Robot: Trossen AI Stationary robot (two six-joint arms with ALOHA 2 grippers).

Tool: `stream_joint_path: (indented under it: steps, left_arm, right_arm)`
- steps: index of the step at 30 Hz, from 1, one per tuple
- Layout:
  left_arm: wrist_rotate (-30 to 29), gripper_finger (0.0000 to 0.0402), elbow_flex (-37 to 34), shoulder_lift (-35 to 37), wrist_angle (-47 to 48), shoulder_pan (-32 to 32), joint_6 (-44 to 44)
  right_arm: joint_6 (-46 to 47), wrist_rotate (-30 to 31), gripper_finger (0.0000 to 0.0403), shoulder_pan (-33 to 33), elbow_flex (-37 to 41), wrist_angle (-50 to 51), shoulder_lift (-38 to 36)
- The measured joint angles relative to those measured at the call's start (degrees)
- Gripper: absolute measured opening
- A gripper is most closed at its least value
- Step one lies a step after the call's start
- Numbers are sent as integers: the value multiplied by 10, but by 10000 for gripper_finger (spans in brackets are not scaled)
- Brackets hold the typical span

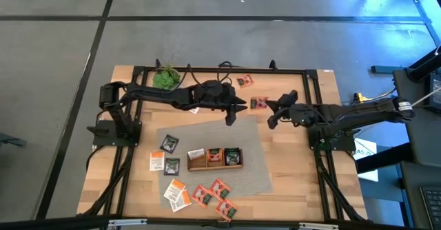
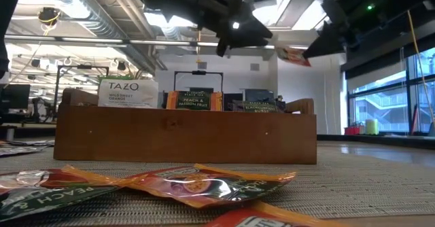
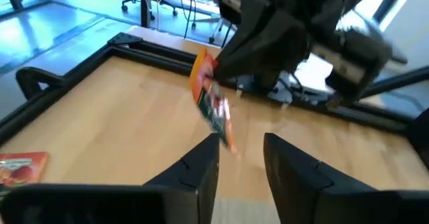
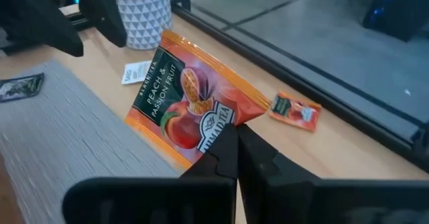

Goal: Pick & Place Tea
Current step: Put the orange tea bag into the middle section of the wooden organizer

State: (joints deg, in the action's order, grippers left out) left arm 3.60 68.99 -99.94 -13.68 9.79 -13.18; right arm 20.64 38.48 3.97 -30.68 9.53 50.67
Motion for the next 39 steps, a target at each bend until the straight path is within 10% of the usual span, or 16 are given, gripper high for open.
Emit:
stream_joint_path:
  steps: [39]
  left_arm:
    - [53,114,1,0,27,8,-160]
  right_arm:
    - [-24,-11,4,-1,0,-45,25]
